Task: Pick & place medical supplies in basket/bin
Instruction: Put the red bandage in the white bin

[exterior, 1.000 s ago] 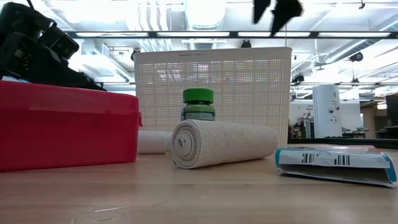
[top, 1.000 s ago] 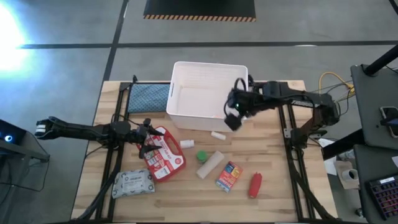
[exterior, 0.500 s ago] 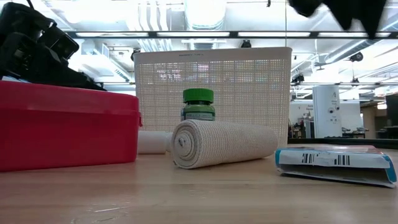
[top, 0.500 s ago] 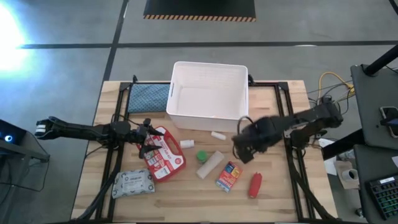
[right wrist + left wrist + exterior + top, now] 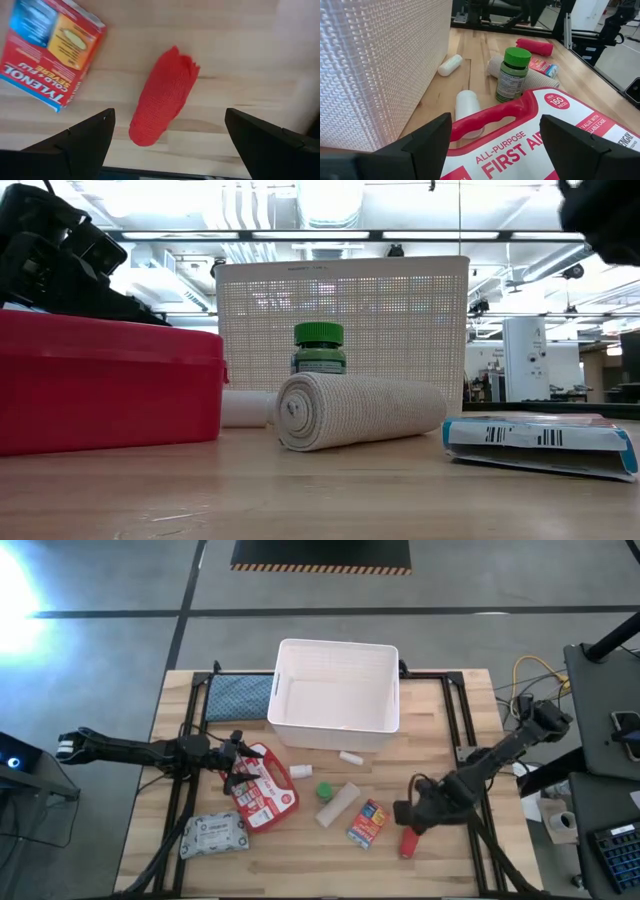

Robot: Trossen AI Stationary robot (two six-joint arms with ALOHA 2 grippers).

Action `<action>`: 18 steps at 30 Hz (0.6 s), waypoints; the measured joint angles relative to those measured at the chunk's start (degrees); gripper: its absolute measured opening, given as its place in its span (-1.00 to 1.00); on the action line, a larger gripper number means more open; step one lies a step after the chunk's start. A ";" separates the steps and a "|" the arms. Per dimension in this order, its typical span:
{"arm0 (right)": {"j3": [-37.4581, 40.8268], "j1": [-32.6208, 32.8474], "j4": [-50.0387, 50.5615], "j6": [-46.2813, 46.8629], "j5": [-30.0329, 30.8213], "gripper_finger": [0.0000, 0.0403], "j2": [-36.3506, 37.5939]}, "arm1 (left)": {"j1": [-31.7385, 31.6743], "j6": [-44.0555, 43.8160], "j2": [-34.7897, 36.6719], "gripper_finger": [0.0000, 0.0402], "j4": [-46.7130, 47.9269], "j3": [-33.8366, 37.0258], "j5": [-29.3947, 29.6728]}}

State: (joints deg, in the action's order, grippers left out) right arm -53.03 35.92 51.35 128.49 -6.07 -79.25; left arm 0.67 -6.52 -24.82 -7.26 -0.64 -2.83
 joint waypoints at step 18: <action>1.83 2.48 -10.22 1.93 -0.86 0.61 -14.41 | 0.00 0.00 0.04 0.40 0.01 0.00 0.00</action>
State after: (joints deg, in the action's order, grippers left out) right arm -51.21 38.39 41.13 130.42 -6.93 -93.66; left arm 0.67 -6.53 -24.77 -7.25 -0.64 -2.83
